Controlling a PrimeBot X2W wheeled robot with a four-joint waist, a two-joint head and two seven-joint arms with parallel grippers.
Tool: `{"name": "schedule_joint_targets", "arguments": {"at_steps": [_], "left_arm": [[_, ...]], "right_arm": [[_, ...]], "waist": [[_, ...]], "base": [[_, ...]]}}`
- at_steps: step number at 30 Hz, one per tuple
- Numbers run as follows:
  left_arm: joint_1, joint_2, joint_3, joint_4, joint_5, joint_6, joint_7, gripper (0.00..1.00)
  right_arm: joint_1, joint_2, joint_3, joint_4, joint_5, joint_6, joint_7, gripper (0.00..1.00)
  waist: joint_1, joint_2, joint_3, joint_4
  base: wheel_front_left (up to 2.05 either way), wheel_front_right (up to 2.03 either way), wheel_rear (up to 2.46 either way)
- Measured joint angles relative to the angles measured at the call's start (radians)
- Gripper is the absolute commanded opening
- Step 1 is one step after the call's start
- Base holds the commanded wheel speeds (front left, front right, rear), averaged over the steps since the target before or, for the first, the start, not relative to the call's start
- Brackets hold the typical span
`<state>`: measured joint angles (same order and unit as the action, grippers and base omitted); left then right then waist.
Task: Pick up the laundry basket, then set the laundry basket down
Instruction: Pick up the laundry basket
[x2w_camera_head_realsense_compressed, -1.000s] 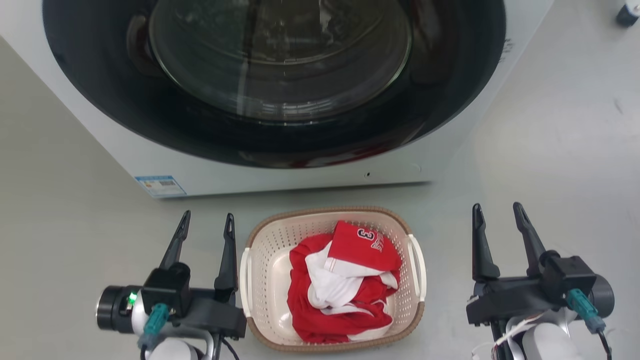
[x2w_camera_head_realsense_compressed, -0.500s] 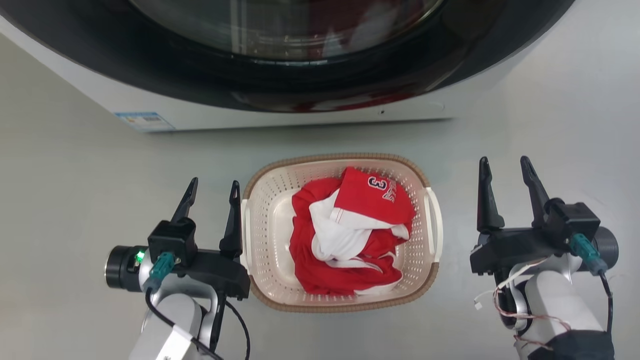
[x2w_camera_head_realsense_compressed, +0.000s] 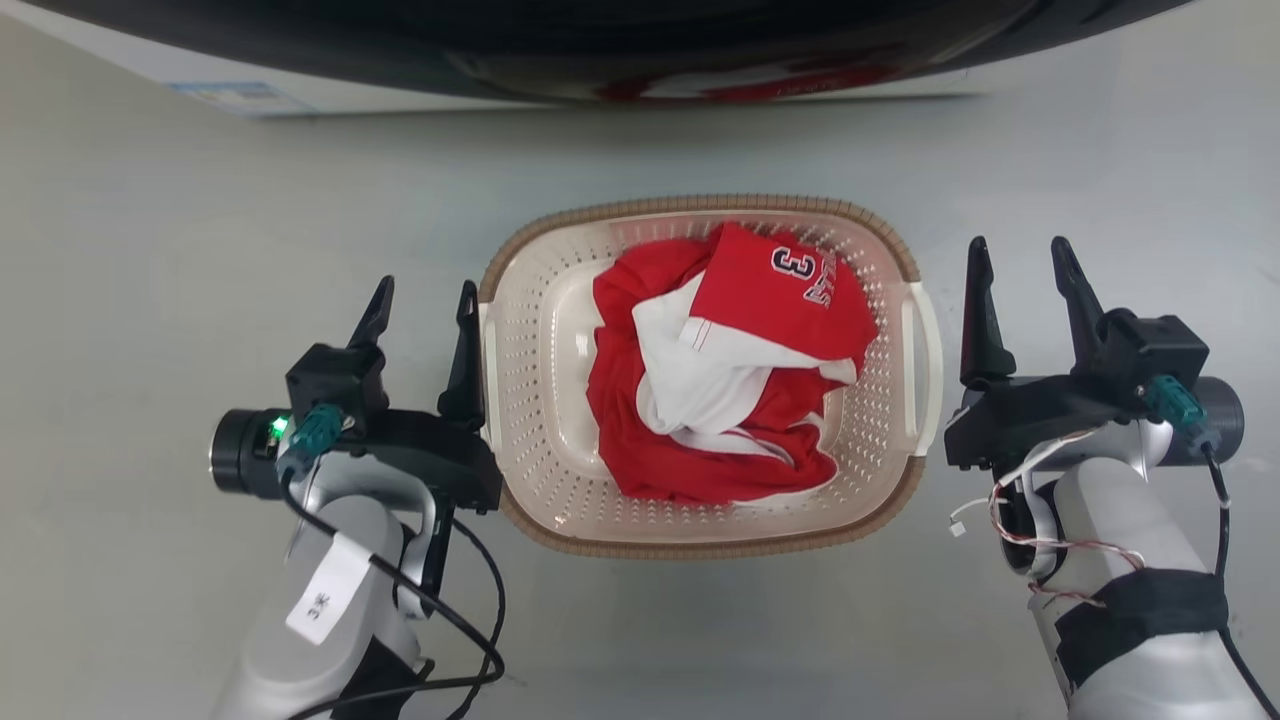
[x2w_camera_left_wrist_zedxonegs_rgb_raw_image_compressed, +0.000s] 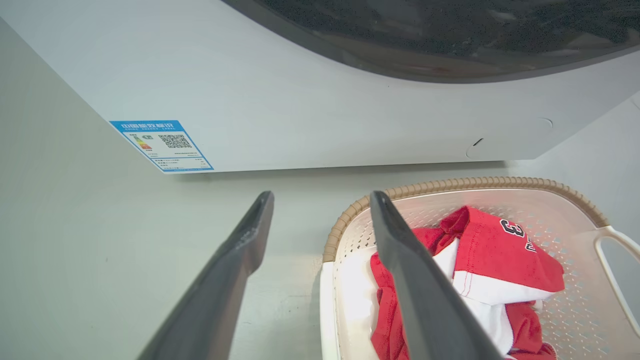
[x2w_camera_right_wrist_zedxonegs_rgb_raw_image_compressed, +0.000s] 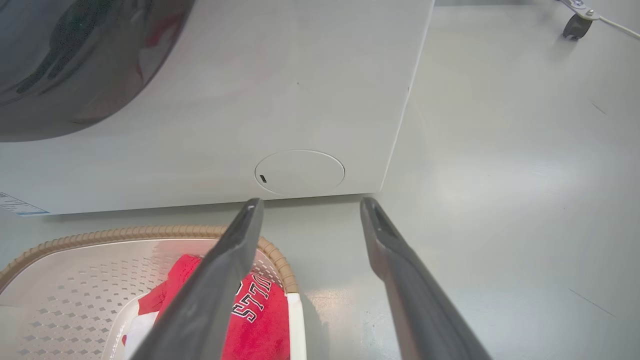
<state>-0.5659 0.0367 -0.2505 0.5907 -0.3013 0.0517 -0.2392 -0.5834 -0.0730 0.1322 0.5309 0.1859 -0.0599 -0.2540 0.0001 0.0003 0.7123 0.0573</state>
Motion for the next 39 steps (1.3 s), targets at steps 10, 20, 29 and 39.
{"name": "schedule_joint_targets", "arguments": {"at_steps": [10, 20, 29, 39], "left_arm": [[-0.081, -0.004, -0.064, 0.097, -0.061, 0.001, 0.000, 1.00], [-0.110, -0.004, -0.119, 0.184, -0.112, 0.001, -0.001, 1.00], [-0.133, -0.005, -0.166, 0.242, -0.163, 0.001, -0.001, 1.00], [-0.150, -0.005, -0.220, 0.293, -0.226, 0.002, -0.001, 1.00]], "right_arm": [[-0.089, 0.000, 0.013, 0.093, 0.008, 0.009, 0.000, 1.00], [-0.133, 0.002, 0.043, 0.167, 0.010, 0.026, 0.000, 1.00], [-0.147, 0.002, 0.069, 0.256, 0.017, 0.038, 0.000, 1.00], [-0.173, 0.003, 0.089, 0.330, 0.026, 0.042, 0.000, 1.00]], "waist": [[0.0001, 0.0000, 0.129, 0.008], [-0.0001, -0.0001, 0.190, 0.008], [-0.0001, -0.0002, 0.205, 0.009], [-0.0001, -0.0002, 0.208, 0.010]], "base": [[0.00, 0.00, 0.00], [0.00, 0.00, 0.00], [0.00, 0.00, 0.00], [0.00, 0.00, 0.00]]}}
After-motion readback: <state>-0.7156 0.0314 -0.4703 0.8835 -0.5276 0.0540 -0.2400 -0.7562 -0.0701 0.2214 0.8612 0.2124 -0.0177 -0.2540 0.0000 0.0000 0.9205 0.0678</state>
